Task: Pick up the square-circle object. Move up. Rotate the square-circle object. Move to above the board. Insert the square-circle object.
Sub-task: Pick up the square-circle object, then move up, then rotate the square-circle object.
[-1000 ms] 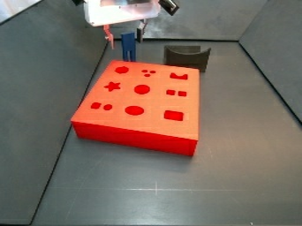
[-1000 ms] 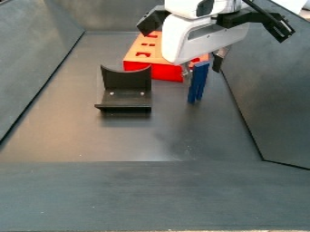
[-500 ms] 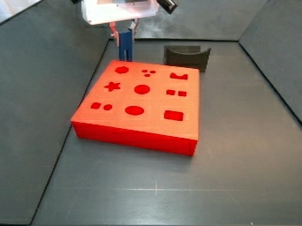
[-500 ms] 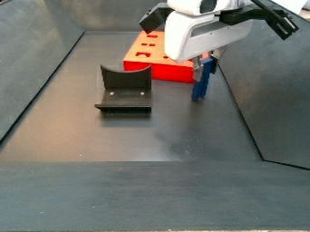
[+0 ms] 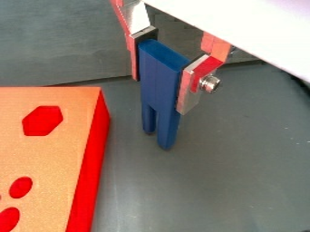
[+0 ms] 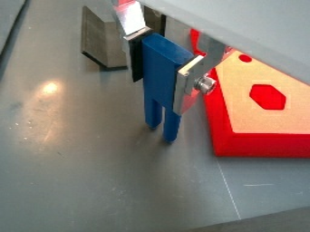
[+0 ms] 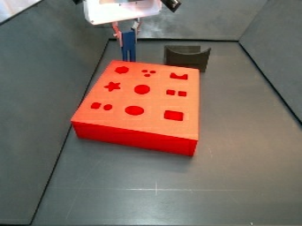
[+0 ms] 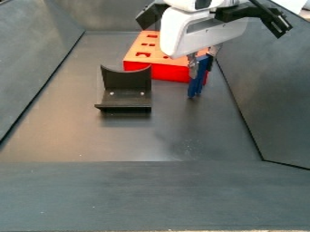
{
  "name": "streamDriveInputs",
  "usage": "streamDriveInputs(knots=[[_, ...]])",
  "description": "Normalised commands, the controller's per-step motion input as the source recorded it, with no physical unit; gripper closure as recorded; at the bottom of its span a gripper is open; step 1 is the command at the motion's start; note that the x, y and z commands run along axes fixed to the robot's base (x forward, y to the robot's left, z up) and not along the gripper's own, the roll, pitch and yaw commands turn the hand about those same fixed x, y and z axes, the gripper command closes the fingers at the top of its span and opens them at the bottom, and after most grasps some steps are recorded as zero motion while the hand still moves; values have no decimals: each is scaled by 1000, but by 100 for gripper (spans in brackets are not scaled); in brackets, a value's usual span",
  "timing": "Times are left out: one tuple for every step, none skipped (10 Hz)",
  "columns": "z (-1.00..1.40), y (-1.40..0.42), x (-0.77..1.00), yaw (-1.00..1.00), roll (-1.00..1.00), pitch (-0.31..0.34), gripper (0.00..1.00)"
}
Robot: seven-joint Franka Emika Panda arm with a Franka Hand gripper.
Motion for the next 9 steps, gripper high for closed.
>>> streamDriveInputs(knots=[[0, 0, 0, 0, 0, 0, 100], [833, 0, 0, 0, 0, 0, 100], [863, -52, 44, -15, -3, -5, 100], [736, -49, 0, -7, -7, 40, 100], [598, -34, -9, 1, -5, 53, 100], [388, -22, -8, 7, 1, 52, 100], [216, -16, -5, 10, 5, 53, 100], [1000, -60, 195, 0, 0, 0, 100], [1000, -62, 211, 2, 2, 8, 100]])
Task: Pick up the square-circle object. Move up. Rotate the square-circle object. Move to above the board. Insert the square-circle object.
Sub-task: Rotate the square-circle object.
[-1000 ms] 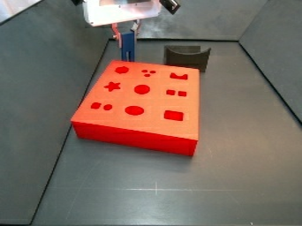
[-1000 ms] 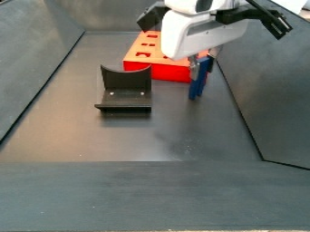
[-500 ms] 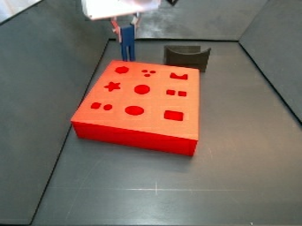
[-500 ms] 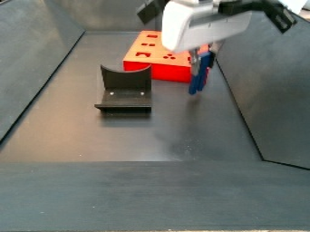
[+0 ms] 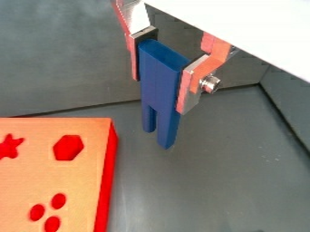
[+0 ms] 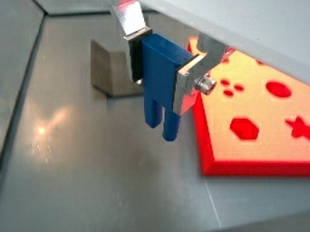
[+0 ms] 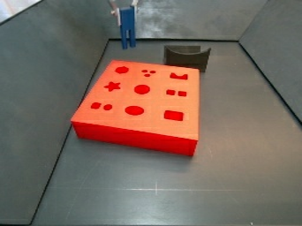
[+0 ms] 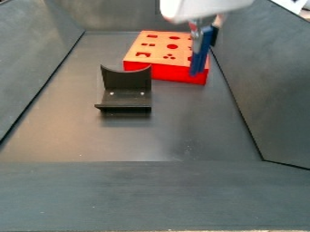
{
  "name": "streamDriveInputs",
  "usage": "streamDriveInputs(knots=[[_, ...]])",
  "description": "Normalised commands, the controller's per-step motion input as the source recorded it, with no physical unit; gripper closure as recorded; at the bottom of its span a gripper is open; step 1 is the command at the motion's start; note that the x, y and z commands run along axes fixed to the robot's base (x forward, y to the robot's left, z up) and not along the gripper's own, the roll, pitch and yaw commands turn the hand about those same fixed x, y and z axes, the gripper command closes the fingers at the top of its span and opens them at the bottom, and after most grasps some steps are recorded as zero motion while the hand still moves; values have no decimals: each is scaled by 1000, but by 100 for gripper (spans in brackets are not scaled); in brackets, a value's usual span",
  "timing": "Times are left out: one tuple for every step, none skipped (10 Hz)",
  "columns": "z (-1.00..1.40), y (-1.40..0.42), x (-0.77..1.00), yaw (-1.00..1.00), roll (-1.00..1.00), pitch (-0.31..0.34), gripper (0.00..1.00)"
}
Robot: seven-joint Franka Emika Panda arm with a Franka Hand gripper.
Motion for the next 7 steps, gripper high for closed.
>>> streamDriveInputs(knots=[[1000, -58, 181, 11, -2, 49, 100], [1000, -51, 153, 21, 0, 71, 100], [1000, -50, 135, 28, 3, 82, 100], [952, -45, 116, 32, 6, 87, 100], [838, -37, 91, 35, 8, 88, 100], [607, -28, 52, 39, 13, 85, 100], [381, -23, 31, 42, 17, 84, 100]])
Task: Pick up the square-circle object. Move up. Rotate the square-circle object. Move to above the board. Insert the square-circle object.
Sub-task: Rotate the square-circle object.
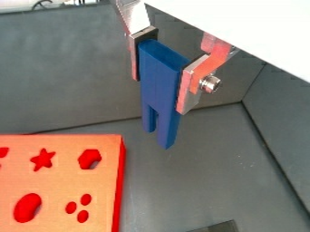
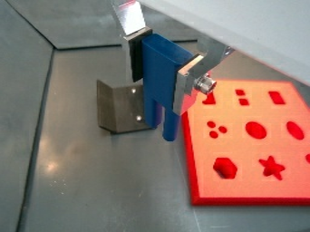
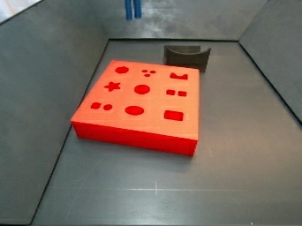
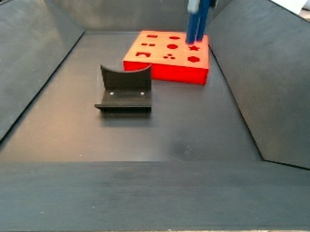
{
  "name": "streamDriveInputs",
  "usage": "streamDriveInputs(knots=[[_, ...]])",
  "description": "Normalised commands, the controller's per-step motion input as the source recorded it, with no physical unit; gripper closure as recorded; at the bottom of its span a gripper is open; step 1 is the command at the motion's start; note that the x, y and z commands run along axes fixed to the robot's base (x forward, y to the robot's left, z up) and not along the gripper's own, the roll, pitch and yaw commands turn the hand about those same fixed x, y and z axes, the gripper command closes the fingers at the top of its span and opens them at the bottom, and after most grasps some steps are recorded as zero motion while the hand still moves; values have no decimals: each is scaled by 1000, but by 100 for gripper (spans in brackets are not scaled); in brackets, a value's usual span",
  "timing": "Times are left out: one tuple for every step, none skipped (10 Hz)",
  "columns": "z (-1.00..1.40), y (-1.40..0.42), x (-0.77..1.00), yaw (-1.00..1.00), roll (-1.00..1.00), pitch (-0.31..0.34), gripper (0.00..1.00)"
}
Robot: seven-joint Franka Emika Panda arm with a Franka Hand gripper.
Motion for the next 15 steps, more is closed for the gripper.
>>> streamDriveInputs(knots=[[210, -19, 22, 44, 20, 86, 100], [0, 0, 0, -1000, 25, 15, 100], [-37, 4, 9, -1000, 23, 13, 100], [-27, 23, 10, -1000, 21, 12, 100], [-18, 14, 16, -1000, 23, 12, 100], [-10, 12, 19, -1000, 24, 12, 100], [-7, 9, 20, -1000, 24, 12, 100], [-4, 8, 21, -1000, 26, 13, 100], [-3, 8, 21, -1000, 27, 14, 100], [-2, 5, 22, -1000, 28, 15, 100], [-1, 6, 22, -1000, 29, 17, 100], [0, 4, 22, -1000, 29, 18, 100], [0, 5, 22, -1000, 33, 22, 100], [0, 4, 22, -1000, 35, 26, 100], [0, 4, 23, -860, 34, 30, 100]])
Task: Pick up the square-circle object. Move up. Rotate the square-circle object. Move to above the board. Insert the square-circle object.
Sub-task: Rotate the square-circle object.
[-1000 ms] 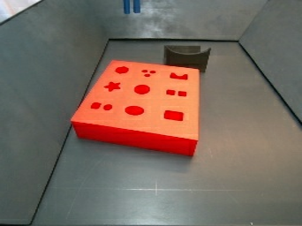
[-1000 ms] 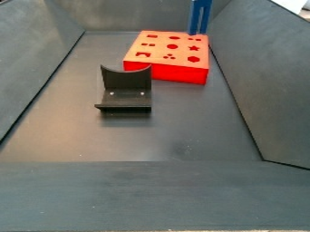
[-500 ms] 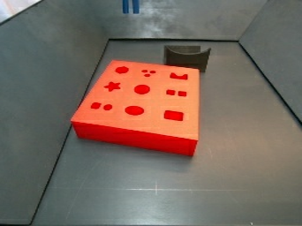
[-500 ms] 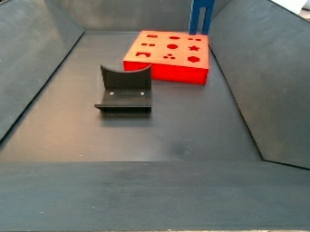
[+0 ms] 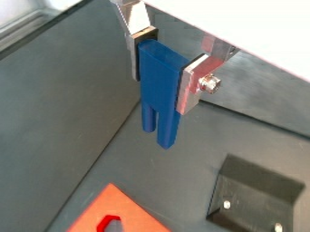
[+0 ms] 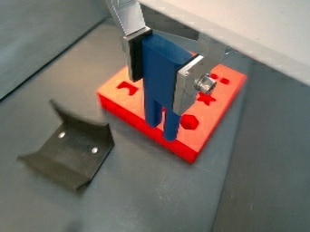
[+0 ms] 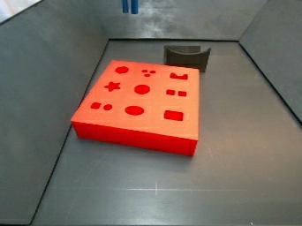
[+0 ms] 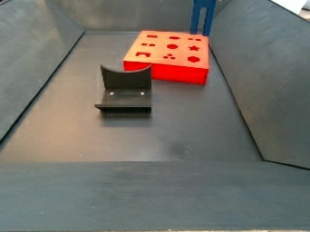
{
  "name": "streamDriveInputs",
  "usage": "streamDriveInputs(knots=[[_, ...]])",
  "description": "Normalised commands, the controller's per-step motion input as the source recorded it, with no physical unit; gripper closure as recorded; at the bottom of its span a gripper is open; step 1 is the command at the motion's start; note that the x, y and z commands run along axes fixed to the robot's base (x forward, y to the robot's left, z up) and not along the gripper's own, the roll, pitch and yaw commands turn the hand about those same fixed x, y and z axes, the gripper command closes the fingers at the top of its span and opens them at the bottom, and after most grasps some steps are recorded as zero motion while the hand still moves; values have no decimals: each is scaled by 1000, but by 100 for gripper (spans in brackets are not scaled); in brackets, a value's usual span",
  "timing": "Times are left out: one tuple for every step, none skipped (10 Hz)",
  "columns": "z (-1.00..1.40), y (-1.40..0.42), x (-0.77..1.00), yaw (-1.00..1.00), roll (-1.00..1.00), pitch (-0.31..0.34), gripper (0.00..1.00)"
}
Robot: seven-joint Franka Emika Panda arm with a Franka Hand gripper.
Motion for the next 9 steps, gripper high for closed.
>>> streamDriveInputs(knots=[[0, 3, 23, -693, 28, 29, 100], [1, 1, 23, -315, 17, 28, 100], [1, 1, 23, -209, 13, 27, 100], [0, -12, 50, -1000, 1, 4, 100], [0, -9, 50, -1000, 0, 3, 100], [-5, -2, 45, -1000, 0, 4, 100], [-6, -1, 42, -1000, 0, 4, 100], [-8, 1, 39, -1000, 0, 5, 100], [-9, 3, 37, -1000, 0, 5, 100]])
